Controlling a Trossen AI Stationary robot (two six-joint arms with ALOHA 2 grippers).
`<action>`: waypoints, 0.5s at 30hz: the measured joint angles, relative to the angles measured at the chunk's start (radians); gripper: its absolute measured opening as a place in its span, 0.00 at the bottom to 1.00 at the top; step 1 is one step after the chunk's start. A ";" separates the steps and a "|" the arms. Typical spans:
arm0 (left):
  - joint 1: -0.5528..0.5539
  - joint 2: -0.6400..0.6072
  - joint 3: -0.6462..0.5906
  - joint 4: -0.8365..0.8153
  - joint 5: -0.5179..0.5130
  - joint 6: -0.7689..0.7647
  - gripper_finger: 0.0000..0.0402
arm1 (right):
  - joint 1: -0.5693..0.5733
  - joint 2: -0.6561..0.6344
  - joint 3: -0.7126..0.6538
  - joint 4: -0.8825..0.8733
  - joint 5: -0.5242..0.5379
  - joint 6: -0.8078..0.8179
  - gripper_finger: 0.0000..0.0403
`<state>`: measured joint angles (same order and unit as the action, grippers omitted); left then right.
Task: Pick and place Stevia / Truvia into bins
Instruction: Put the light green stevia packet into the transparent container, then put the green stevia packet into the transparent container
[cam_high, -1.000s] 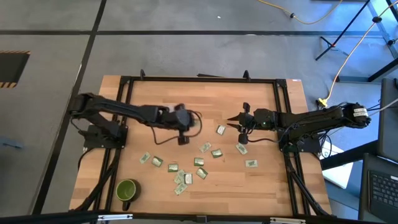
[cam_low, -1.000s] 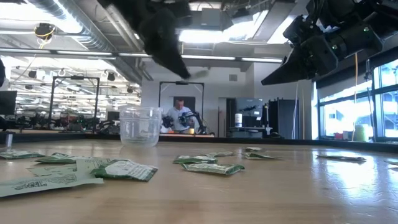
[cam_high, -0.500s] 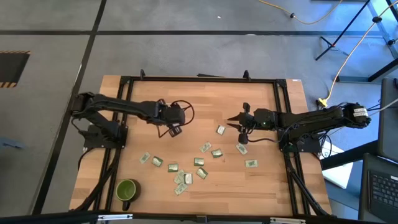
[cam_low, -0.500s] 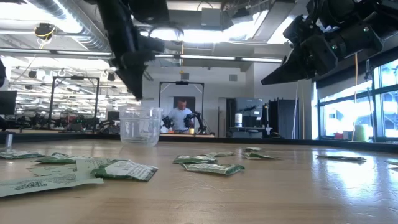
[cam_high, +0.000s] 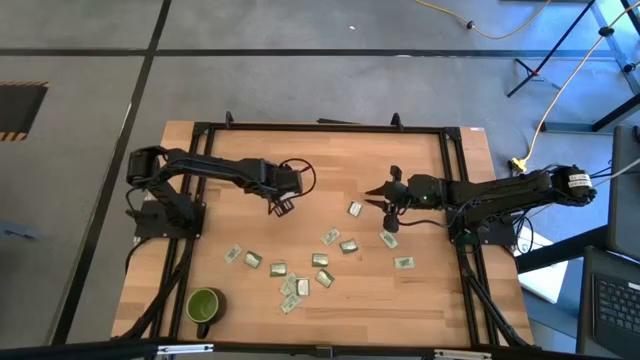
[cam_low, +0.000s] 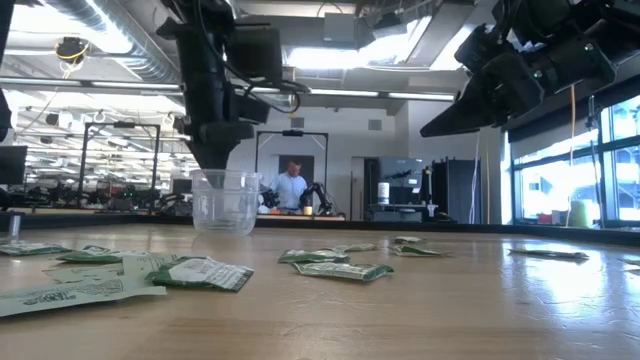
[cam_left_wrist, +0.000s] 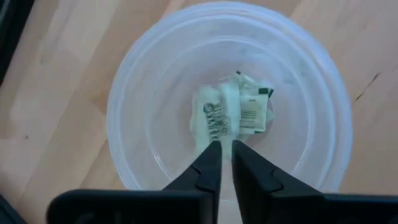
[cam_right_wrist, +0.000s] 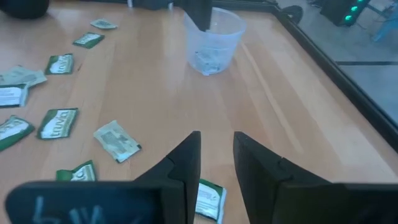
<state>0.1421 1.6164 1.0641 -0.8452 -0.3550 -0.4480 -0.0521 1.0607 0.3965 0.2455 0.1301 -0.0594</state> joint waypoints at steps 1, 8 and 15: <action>-0.001 -0.007 0.000 -0.001 0.000 0.000 0.12 | 0.000 0.000 0.000 0.001 -0.001 -0.003 0.25; -0.020 -0.098 0.000 0.013 -0.037 -0.001 0.21 | 0.000 0.007 0.000 0.006 -0.002 -0.032 0.25; -0.084 -0.201 0.000 0.138 -0.077 0.043 0.22 | 0.000 0.127 0.000 0.036 -0.042 -0.036 0.25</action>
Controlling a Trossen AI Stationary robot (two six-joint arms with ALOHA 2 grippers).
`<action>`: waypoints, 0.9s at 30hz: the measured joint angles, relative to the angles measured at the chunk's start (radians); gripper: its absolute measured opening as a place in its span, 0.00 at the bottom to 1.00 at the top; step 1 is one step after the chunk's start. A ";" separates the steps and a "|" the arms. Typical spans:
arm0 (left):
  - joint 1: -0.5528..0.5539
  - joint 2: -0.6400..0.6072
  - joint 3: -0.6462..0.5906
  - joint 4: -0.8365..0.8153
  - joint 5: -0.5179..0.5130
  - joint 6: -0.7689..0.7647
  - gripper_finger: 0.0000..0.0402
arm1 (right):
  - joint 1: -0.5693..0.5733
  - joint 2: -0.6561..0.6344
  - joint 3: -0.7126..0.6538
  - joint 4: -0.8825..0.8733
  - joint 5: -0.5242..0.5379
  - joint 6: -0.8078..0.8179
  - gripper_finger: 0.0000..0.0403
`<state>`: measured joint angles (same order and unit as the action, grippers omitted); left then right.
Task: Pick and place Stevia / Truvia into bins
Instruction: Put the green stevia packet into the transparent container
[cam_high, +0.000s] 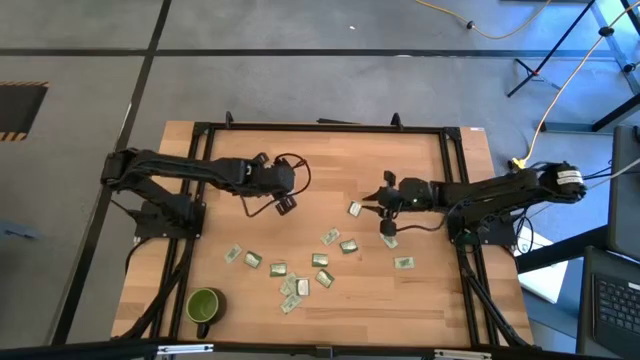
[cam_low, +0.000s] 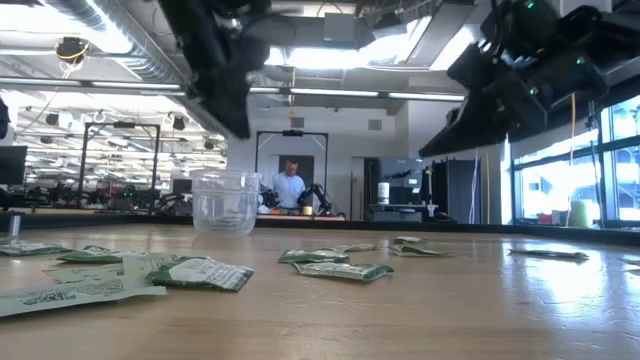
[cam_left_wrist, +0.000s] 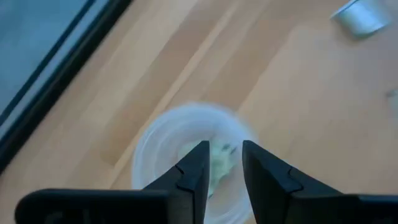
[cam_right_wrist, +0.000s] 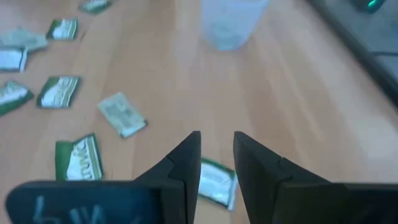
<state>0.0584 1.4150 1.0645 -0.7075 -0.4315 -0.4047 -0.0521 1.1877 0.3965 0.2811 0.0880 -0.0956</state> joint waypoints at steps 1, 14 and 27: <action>-0.013 -0.012 0.000 0.021 -0.001 0.016 0.22 | 0.000 0.027 0.000 0.018 -0.008 0.000 0.25; -0.143 -0.054 0.000 0.141 -0.114 0.078 0.20 | -0.013 0.314 0.017 0.139 -0.012 0.012 0.25; -0.143 -0.027 0.000 0.186 -0.034 0.076 0.20 | -0.069 0.500 0.153 0.046 -0.012 0.043 0.24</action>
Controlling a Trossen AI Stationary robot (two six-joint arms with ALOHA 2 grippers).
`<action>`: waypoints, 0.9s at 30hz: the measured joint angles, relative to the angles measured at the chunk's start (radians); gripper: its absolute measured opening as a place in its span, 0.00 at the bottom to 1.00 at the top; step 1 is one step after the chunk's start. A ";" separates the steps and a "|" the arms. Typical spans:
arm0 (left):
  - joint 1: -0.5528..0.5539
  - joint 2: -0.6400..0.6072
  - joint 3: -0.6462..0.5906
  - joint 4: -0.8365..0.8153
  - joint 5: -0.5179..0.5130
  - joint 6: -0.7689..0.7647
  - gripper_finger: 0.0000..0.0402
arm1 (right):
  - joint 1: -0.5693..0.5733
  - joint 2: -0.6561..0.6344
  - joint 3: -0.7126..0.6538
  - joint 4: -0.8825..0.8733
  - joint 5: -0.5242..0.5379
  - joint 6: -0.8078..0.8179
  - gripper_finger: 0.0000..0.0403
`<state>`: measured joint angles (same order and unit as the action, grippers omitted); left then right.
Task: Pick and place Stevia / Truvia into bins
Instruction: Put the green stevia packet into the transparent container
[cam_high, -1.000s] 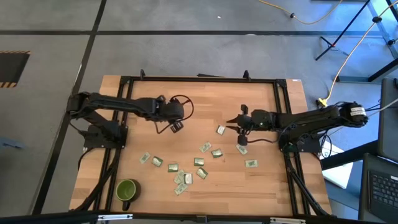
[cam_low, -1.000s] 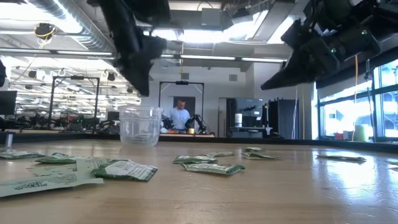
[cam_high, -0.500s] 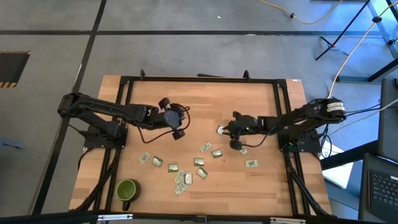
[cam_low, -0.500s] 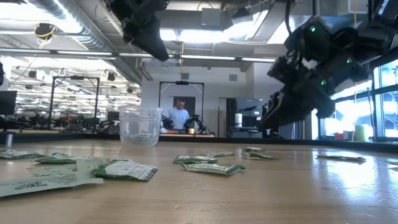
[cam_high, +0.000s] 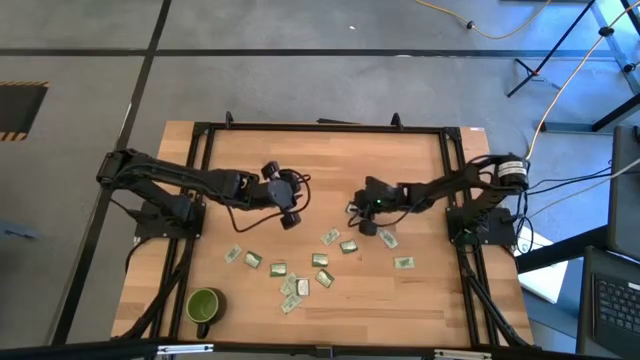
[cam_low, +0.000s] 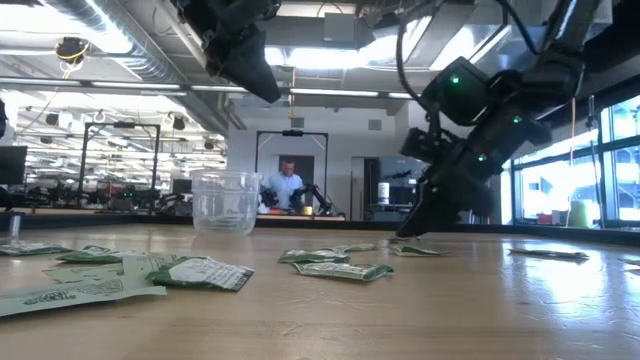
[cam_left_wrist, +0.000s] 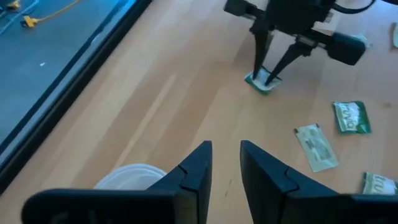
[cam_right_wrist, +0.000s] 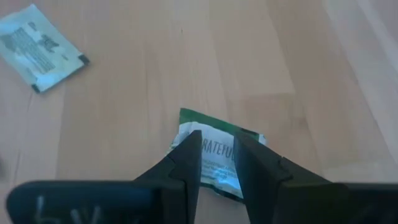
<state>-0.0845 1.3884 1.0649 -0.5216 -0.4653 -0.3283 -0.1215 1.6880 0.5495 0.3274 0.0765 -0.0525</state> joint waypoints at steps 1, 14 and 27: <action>0.000 0.000 0.000 -0.002 0.003 0.000 0.20 | 0.000 0.009 0.007 0.000 0.000 0.000 0.23; 0.000 0.000 0.000 -0.005 0.009 -0.002 0.18 | 0.000 0.016 0.023 -0.014 0.000 -0.034 0.02; 0.000 0.000 0.000 -0.005 0.015 -0.001 0.18 | 0.000 -0.082 0.019 -0.012 0.001 -0.089 0.01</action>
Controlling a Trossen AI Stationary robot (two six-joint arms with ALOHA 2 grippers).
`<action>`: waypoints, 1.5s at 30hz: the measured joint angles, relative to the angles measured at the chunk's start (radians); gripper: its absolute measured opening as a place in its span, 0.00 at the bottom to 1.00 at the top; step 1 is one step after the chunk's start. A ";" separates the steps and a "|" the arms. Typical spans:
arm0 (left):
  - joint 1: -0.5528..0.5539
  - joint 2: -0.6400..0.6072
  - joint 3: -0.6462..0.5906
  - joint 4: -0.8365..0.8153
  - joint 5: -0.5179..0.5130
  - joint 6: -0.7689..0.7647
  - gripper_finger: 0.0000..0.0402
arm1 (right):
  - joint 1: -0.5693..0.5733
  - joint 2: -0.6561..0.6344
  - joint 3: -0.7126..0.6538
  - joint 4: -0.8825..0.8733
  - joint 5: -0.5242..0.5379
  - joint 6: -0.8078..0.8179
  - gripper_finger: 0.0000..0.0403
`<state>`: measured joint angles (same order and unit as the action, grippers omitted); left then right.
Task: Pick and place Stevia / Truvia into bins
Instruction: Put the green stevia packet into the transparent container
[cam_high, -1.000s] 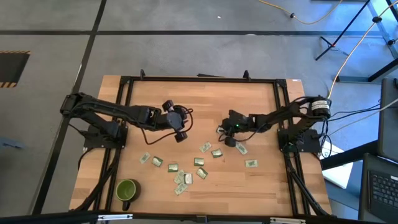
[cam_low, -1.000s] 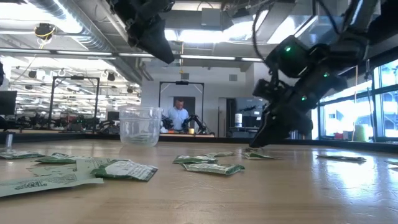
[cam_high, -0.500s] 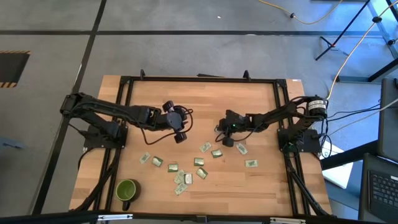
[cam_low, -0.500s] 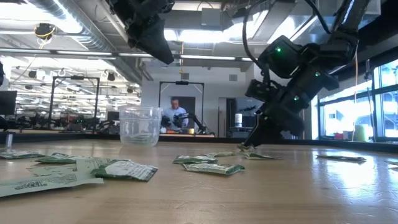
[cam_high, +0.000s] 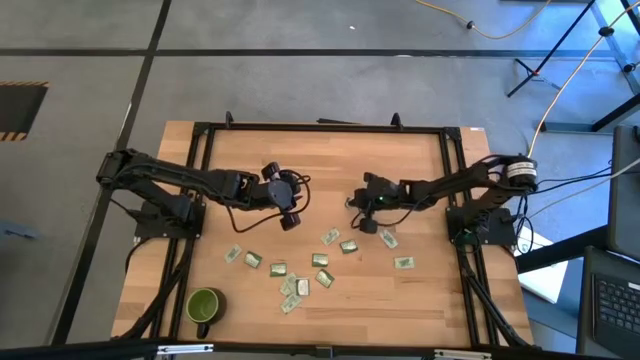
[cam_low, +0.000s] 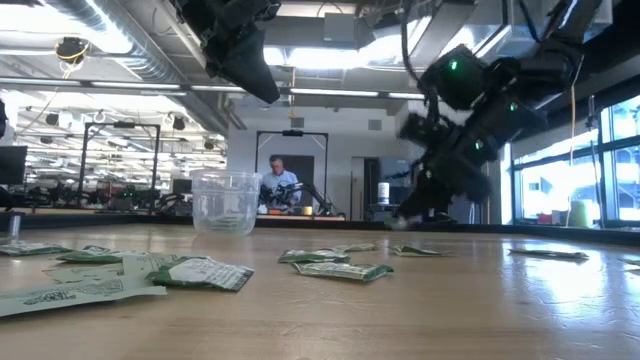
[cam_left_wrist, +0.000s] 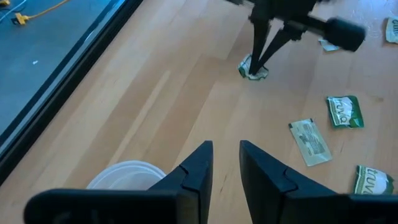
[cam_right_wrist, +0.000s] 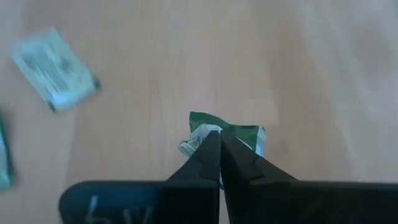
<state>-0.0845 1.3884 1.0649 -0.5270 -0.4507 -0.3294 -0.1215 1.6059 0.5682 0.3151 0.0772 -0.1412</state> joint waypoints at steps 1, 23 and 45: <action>0.000 0.000 0.000 0.000 0.000 0.000 0.18 | 0.000 -0.017 0.000 0.002 0.000 -0.001 0.01; -0.038 0.123 -0.001 0.214 -0.068 0.583 0.21 | 0.000 -0.103 0.002 0.356 -0.402 0.032 0.02; -0.112 0.264 0.000 0.541 -0.065 0.885 0.24 | 0.002 -0.103 0.011 0.370 -0.656 0.111 0.02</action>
<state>-0.1967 1.6524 1.0649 0.0135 -0.5155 0.5560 -0.1200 1.5028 0.5789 0.6854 -0.5789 -0.0302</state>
